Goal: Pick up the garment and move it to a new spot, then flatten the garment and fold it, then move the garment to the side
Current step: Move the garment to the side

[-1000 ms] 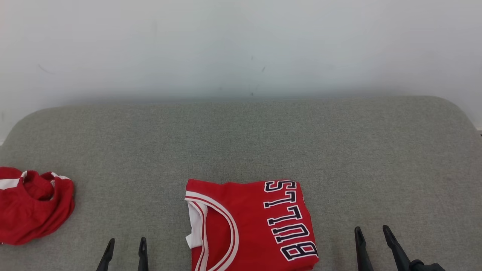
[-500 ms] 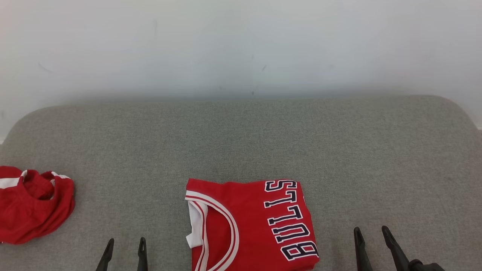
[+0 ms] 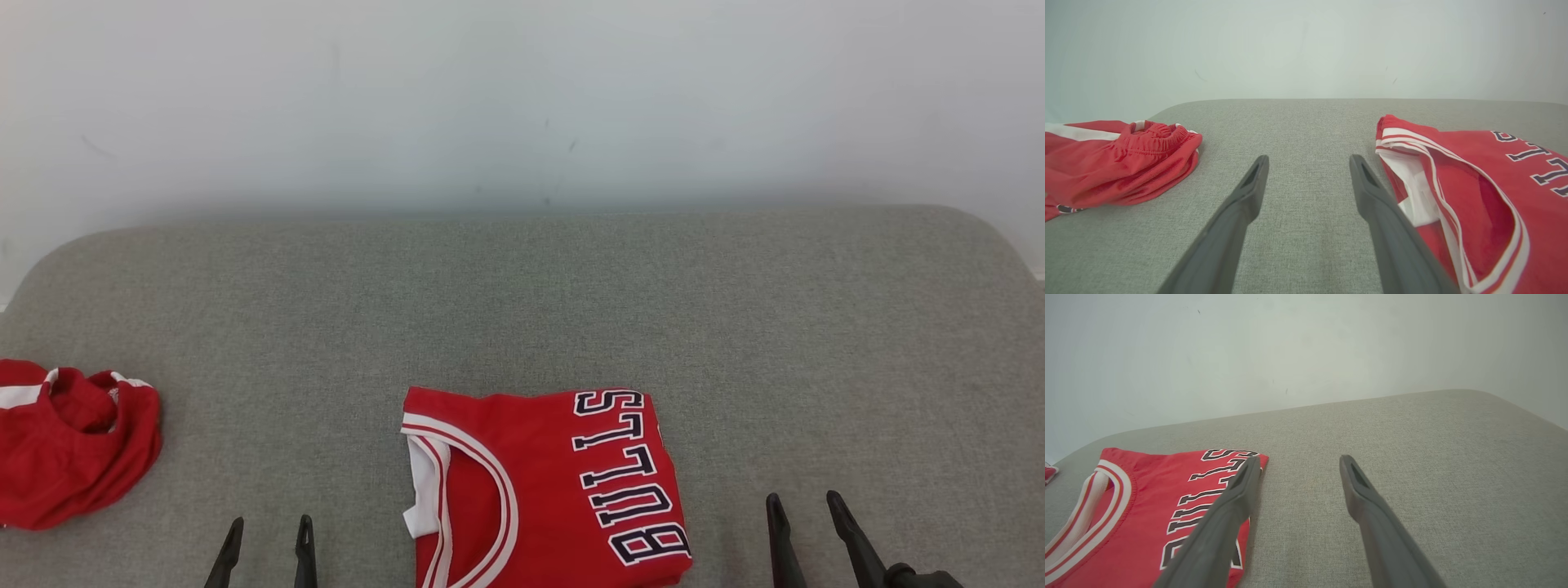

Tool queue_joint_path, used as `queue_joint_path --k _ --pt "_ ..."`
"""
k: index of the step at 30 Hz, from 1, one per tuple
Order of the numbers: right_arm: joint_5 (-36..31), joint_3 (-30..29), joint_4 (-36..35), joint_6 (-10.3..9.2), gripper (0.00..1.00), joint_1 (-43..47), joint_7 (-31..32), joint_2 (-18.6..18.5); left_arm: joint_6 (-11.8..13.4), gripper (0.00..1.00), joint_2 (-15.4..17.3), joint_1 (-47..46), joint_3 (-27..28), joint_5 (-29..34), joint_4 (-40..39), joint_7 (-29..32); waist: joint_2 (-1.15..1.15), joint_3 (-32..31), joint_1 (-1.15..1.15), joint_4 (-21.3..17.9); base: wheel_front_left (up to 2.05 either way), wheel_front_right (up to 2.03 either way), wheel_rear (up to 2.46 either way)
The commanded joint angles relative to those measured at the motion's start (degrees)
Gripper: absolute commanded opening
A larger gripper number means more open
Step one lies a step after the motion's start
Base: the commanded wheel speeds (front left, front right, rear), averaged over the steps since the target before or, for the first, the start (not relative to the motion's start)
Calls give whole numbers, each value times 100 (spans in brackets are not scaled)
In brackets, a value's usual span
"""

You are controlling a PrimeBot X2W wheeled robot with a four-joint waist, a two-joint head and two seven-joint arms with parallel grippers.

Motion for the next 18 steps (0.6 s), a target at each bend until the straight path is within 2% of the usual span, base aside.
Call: queue_joint_path --k 1,6,10,13,18 --pt "27 25 34 -10 100 -11 -23 8 -15 100 -2 -48 6 -18 6 -21 0 2 0 5 0 0 0" --pt "33 172 120 -10 100 -348 -23 9 -32 100 -1 -108 -32 -30 29 -21 0 41 0 82 0 0 0" --pt "-37 393 550 -10 100 -815 -22 5 -36 100 -3 -125 -61 -19 32 -21 0 67 0 180 0 0 0" --pt "-27 540 1218 -10 100 -1283 -23 5 -66 100 -1 -152 -78 6 56 -21 0 76 0 279 0 0 0" --pt "-86 717 2756 -10 100 -2161 -23 -2 -96 100 -2 -206 -122 38 101 -21 0 99 0 476 0 0 0"
